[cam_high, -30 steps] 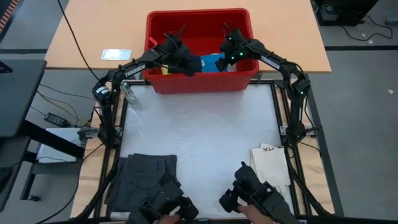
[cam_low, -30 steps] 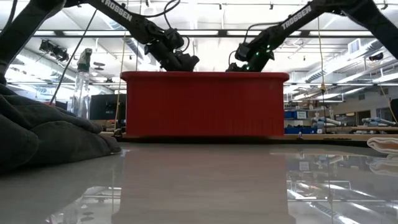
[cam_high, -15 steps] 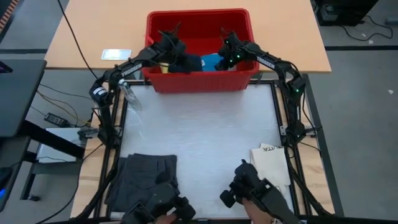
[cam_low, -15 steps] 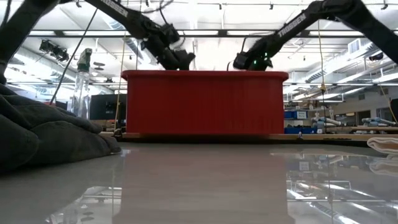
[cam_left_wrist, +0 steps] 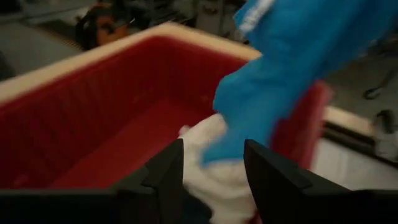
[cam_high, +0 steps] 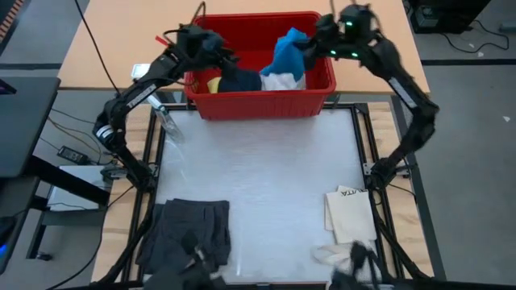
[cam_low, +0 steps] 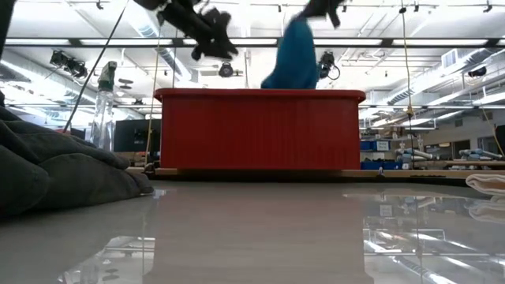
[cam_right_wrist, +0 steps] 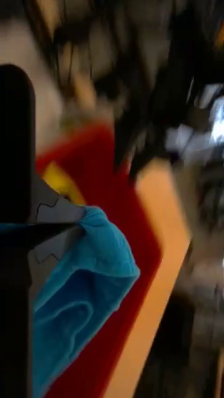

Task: Fold laundry
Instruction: Fold the blue shorts

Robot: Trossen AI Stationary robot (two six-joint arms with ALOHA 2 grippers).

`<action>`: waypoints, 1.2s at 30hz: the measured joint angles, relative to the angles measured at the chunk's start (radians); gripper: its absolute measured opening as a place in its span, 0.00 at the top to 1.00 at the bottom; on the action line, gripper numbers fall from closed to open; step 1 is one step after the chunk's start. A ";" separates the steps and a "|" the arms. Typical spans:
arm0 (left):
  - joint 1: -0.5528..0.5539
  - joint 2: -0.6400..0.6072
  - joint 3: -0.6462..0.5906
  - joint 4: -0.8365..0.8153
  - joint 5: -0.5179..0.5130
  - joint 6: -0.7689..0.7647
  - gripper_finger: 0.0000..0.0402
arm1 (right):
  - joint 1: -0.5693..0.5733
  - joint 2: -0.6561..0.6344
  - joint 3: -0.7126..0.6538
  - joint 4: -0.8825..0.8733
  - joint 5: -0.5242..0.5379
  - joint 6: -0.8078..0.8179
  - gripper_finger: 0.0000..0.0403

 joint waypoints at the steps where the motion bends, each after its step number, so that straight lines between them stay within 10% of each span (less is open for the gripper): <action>1: 0.000 -0.015 0.000 -0.001 0.024 0.000 0.57 | 0.014 -0.023 0.000 -0.013 -0.043 0.016 1.00; 8: -0.053 -0.110 0.000 -0.007 0.102 -0.001 0.57 | 0.163 -0.134 -0.001 -0.328 -0.154 0.060 1.00; 16: -0.195 -0.161 0.000 -0.041 0.098 -0.159 0.57 | 0.508 -0.144 -0.062 -0.671 0.217 0.173 1.00; 22: -0.351 -0.149 -0.020 -0.208 0.025 -0.260 0.57 | 0.765 -0.204 -0.348 -0.551 0.446 0.410 1.00; 30: -0.576 -0.152 -0.134 -0.407 -0.196 -0.464 0.57 | 0.914 -0.261 -0.657 -0.040 0.396 0.460 1.00; 36: -0.688 -0.153 -0.142 -0.502 -0.280 -0.536 0.57 | 0.958 -0.282 -0.674 -0.170 0.513 0.478 1.00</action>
